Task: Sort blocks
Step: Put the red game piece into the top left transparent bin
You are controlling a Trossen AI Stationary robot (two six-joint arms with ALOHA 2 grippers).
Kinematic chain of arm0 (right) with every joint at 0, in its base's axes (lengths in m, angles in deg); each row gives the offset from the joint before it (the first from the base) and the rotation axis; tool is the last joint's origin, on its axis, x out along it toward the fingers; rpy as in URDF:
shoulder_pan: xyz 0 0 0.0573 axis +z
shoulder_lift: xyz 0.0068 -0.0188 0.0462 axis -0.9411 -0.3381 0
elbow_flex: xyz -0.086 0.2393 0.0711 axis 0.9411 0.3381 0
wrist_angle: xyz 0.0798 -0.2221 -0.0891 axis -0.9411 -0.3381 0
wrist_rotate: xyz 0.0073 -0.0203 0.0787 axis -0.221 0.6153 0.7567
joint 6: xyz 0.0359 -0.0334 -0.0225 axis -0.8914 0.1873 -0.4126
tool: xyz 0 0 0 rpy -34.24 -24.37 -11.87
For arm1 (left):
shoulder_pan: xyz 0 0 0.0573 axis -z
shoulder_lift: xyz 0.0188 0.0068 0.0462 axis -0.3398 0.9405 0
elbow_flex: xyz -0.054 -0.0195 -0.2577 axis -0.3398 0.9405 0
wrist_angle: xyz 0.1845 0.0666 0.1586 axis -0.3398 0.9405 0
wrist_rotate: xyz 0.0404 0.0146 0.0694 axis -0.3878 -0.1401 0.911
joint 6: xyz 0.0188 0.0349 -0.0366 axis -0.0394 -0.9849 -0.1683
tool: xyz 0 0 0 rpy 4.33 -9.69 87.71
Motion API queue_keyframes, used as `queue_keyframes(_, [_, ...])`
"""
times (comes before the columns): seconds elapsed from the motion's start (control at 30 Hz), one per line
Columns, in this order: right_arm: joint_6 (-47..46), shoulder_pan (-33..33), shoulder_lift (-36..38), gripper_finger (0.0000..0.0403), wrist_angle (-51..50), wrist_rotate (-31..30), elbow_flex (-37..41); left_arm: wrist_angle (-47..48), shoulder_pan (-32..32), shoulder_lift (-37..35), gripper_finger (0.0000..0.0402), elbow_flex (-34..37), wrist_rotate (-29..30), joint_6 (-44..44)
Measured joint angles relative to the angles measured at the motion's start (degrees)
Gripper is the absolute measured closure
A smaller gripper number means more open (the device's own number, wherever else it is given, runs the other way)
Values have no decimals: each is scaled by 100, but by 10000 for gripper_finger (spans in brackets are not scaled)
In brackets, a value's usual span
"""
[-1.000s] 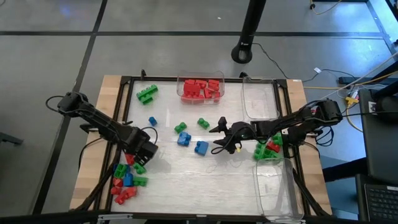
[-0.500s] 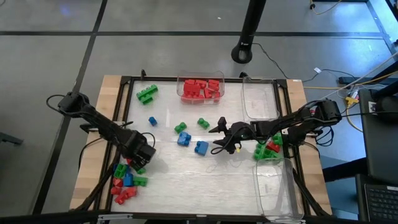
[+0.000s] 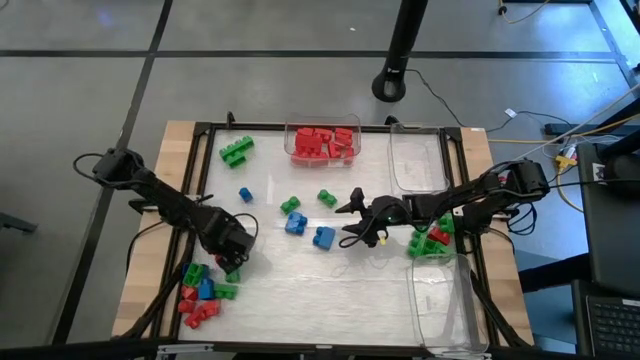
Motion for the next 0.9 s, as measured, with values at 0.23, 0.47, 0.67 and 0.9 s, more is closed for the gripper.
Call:
queue_keyframes(0.23, [4, 0, 0, 109, 8, -2, 0, -102, -482, -2, 157, -2, 500, -49])
queue_keyframes(0.47, [4, 0, 0, 109, 4, -1, 0, -45, -657, -144, 157, -167, 67, 140])
queue_keyframes(0.67, [5, 0, 0, 109, -5, -1, 0, -10, -651, -409, 157, -330, 471, 823])
queue_keyframes(0.9, [4, 1, 0, 109, -42, -1, 0, 275, -655, -481, 157, -330, 1191, 1708])
